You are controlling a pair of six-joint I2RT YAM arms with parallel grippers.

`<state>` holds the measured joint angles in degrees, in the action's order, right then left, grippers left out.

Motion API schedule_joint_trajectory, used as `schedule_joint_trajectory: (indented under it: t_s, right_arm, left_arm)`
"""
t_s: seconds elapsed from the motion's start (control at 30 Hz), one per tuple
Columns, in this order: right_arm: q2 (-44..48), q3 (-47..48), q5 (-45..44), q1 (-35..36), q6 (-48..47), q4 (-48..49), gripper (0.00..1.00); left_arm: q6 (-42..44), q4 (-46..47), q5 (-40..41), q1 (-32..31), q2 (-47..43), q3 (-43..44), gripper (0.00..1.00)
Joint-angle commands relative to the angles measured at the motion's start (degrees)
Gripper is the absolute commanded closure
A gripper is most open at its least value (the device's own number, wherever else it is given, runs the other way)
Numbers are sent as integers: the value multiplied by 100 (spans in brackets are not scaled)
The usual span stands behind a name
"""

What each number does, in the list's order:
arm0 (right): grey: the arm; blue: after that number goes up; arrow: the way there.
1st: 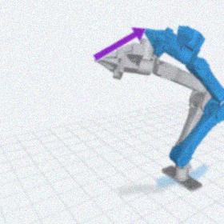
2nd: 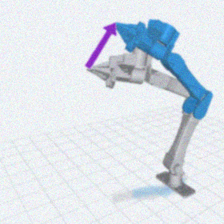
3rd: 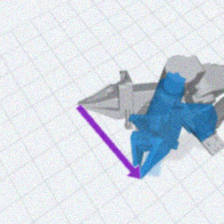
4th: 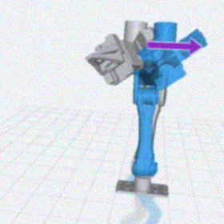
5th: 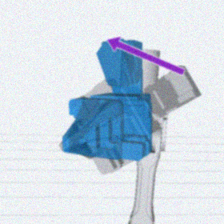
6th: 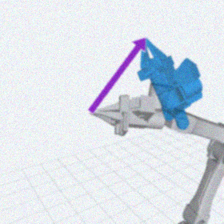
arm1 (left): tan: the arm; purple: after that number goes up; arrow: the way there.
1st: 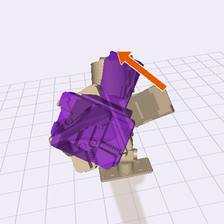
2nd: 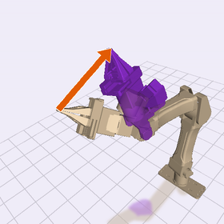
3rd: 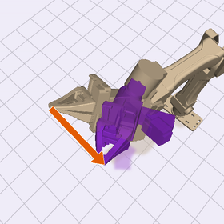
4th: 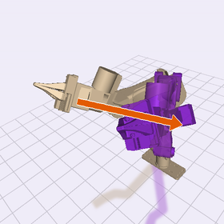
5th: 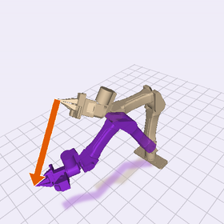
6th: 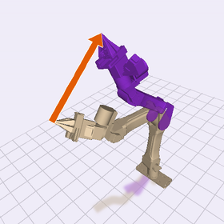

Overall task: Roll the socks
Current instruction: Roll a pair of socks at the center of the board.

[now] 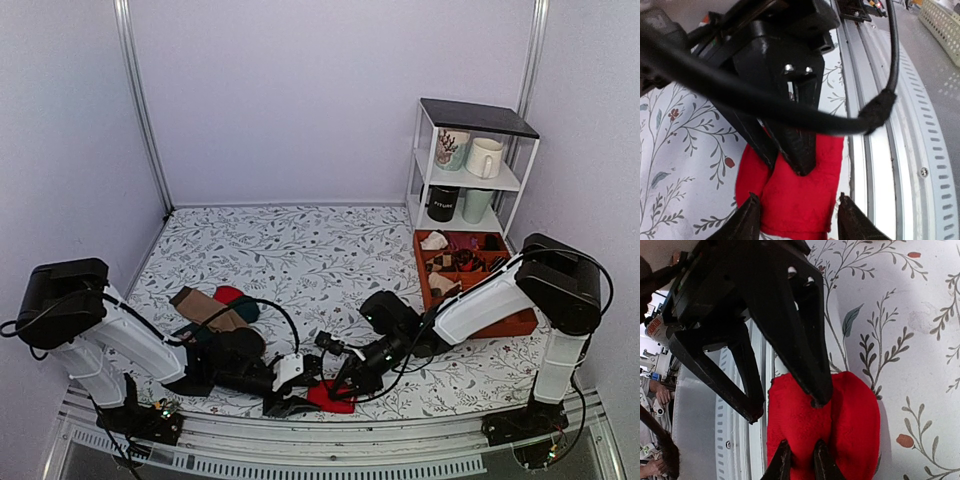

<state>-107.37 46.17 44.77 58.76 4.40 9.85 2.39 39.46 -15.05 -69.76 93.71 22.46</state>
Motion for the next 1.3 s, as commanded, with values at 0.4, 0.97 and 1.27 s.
schedule_joint_trajectory:
  t_s: [0.4, 0.97, 1.27]
  right_arm:
    - [-566, -33, -539, -59, 52, -1222, 85]
    - [2823, -964, -3030, 146, -1124, -627, 51]
    - [3008, -829, -3177, 412, -753, -1387, 35]
  left_arm:
    - [-119, -25, -394, -99, 803, 362, 86]
    - [-1098, -1899, -949, 184, 1650, 1043, 100]
    - [-1231, -2089, -1290, 294, 1992, 1146, 100]
